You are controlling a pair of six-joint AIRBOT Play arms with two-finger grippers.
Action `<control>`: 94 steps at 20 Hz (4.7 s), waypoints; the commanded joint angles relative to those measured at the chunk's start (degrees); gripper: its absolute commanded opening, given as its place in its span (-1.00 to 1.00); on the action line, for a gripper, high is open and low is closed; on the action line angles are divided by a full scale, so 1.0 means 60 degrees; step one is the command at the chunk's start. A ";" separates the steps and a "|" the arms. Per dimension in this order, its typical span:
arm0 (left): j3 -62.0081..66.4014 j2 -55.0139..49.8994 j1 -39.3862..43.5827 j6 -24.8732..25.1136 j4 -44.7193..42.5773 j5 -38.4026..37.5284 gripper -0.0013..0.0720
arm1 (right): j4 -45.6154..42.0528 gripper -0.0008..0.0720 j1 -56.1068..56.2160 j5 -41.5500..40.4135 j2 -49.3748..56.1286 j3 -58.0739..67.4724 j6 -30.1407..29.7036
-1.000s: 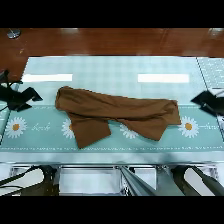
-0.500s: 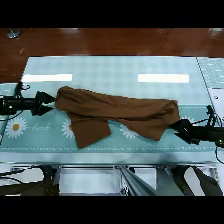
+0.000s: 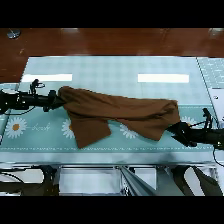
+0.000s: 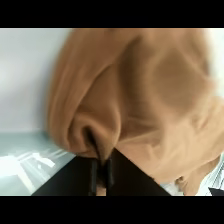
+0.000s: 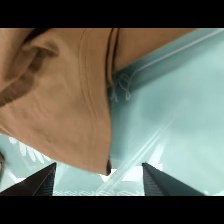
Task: Fold the shirts.
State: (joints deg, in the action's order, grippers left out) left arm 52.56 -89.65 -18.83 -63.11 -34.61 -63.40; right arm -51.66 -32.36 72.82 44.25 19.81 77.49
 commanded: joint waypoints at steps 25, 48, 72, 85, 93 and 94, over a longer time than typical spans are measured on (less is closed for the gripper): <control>0.4743 0.3271 0.0084 -0.0634 0.0095 0.0295 -0.89 | 0.0452 -0.89 0.4943 -0.2452 0.2659 0.8801 0.1585; 0.7807 1.0149 0.3563 -0.4058 -0.8754 -0.2040 -0.89 | -0.4244 -0.89 0.4943 0.2386 -0.2521 1.3733 0.2841; 0.4506 0.0455 0.3599 -0.5424 -0.4870 0.1413 -0.53 | -0.0568 0.31 0.4972 -0.1781 0.8790 1.1500 0.2222; -0.0135 0.3421 -0.1814 -0.3610 -0.5384 -0.2714 0.94 | -0.1756 0.74 0.0936 -0.0659 0.2586 0.4634 0.0131; -0.3727 0.4095 -0.3920 -0.1592 -0.3381 -0.1198 0.94 | 0.0594 0.74 0.0849 -0.0783 0.0466 0.1319 -0.1166; -0.3741 0.4095 -0.3916 -0.1184 -0.3184 -0.1140 0.94 | 0.0521 0.73 0.0849 -0.0739 0.0466 0.1319 -0.1213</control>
State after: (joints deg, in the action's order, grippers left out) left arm 33.89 -65.60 -40.47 -77.19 -57.65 -72.86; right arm -52.42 -26.89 68.29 49.19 30.76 72.62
